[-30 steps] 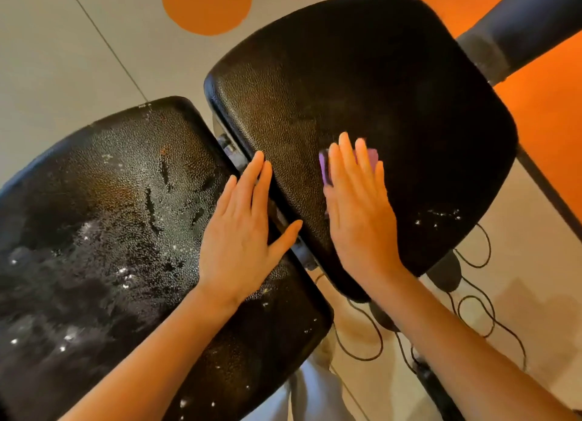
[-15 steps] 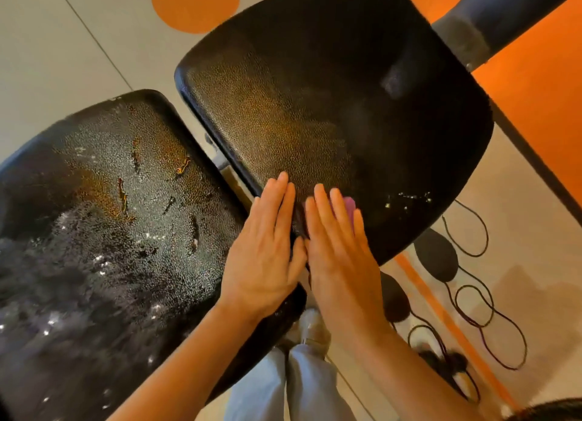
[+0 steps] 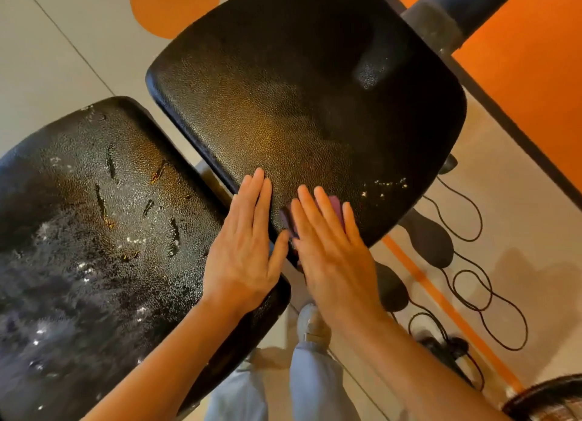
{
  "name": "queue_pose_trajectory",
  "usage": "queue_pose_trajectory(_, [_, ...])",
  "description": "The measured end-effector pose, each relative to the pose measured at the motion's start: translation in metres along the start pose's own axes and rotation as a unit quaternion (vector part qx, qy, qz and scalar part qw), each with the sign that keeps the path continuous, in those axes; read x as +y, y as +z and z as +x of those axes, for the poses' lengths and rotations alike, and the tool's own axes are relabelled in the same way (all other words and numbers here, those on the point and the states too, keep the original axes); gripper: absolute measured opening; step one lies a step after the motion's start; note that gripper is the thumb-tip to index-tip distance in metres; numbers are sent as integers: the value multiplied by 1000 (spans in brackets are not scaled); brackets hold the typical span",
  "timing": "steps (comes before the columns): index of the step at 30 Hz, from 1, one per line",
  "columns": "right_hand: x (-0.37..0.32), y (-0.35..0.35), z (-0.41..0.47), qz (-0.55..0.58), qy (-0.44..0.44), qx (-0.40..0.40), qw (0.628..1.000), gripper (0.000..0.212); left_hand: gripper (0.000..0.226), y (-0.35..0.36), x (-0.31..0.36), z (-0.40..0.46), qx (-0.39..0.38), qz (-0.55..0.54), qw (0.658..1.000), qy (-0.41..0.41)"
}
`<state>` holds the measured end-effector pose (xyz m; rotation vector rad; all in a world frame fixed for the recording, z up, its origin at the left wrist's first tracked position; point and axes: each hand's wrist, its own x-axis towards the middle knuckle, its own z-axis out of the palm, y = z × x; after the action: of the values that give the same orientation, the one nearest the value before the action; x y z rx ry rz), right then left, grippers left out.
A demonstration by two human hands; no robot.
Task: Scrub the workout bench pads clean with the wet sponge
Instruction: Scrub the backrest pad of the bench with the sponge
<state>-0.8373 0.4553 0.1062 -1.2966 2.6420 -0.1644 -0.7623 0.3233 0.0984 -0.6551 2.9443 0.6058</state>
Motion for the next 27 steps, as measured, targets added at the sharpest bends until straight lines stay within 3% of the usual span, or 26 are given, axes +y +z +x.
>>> queue_pose_trajectory(3, [33,-12,65,-38,119,31,992,52,72,1,0,1,8,16,1000,8])
queue_pose_trajectory(6, [28,-11,81,-1,233,70,970,53,72,3,-1,0,9,4,1000,11])
queue_pose_trajectory(9, [-22,2,10,-13,163,43,986,53,72,4,-2,0,9,-12,1000,10])
queue_pose_trajectory(12, [-1,8,0,-36,87,36,995,51,71,3,-2,0,10,-28,999,14])
queue_pose_trajectory(15, [46,-8,64,-26,206,74,975,48,70,3,-2,-1,16,-12,1000,19])
queue_pose_trajectory(17, [38,-6,70,-3,279,104,955,48,70,4,-3,0,16,-1,1000,24])
queue_pose_trajectory(21, [-35,18,-9,-45,174,65,982,59,69,4,-4,-1,15,-27,999,30])
queue_pose_trajectory(23, [-13,17,-6,-59,118,55,990,59,68,2,-6,0,11,-46,998,43])
queue_pose_trajectory(27, [57,-11,67,-47,264,84,960,52,61,-3,0,15,-10,-87,986,145])
